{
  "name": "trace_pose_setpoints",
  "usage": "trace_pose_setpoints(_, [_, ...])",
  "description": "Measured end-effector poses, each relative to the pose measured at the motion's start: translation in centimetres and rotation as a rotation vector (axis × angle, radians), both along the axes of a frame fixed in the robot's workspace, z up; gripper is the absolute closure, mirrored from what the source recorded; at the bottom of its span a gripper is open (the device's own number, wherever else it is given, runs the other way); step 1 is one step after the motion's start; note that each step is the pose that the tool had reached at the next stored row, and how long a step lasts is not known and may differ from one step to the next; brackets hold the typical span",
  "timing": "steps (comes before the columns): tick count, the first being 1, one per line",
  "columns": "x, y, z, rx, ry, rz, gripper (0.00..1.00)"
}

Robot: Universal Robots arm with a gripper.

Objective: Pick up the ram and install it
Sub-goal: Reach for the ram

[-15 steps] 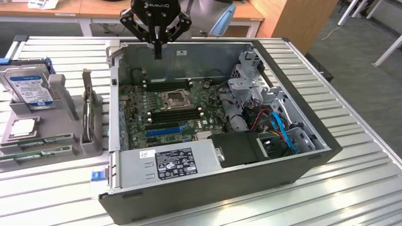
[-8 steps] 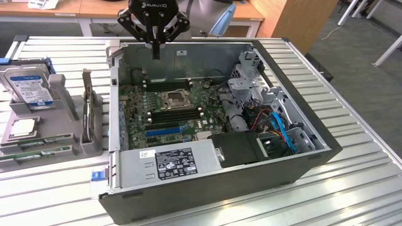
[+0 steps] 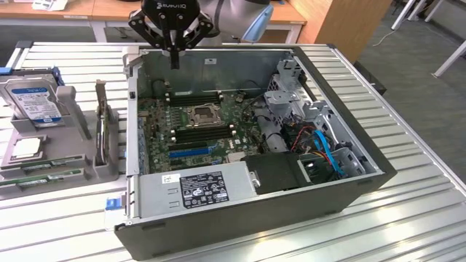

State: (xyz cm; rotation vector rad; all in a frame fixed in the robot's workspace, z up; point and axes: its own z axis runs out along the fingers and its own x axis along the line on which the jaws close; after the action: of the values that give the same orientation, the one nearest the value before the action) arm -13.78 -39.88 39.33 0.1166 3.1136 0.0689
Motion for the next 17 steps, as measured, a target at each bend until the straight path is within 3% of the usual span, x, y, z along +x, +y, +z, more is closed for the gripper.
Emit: trace_pose_setpoints(17, [-2.9, 0.0, 0.0, 0.0, 0.0, 0.0, 0.9])
